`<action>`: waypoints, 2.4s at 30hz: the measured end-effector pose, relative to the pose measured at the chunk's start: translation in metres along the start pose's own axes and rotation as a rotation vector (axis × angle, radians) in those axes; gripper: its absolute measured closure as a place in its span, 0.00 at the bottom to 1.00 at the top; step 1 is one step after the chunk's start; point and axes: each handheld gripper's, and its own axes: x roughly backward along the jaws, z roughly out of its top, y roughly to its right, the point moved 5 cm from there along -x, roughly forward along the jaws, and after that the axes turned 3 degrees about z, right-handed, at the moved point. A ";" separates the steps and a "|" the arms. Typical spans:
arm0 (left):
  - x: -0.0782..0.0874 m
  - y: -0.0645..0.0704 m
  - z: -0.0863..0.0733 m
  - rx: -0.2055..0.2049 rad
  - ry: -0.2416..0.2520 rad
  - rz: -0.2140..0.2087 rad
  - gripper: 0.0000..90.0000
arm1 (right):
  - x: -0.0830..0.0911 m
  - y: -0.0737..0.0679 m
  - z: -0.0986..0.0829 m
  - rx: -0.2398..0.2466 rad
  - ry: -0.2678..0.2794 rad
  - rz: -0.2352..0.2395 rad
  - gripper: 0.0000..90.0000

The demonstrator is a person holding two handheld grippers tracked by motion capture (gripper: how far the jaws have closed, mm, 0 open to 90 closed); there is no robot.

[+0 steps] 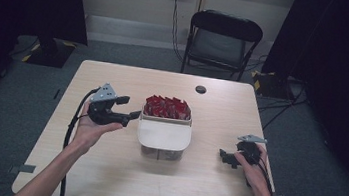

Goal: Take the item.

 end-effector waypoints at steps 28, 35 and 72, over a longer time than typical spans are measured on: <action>-0.044 0.001 -0.003 0.000 -0.080 -0.053 0.56 | 0.000 0.000 0.000 0.000 0.000 0.000 0.00; -0.044 0.002 -0.004 -0.033 -0.056 -0.040 0.61 | 0.000 0.000 0.000 0.000 0.000 0.000 0.00; -0.038 -0.008 0.000 0.090 -0.028 -0.098 1.00 | 0.000 0.000 0.000 0.001 0.000 0.001 0.00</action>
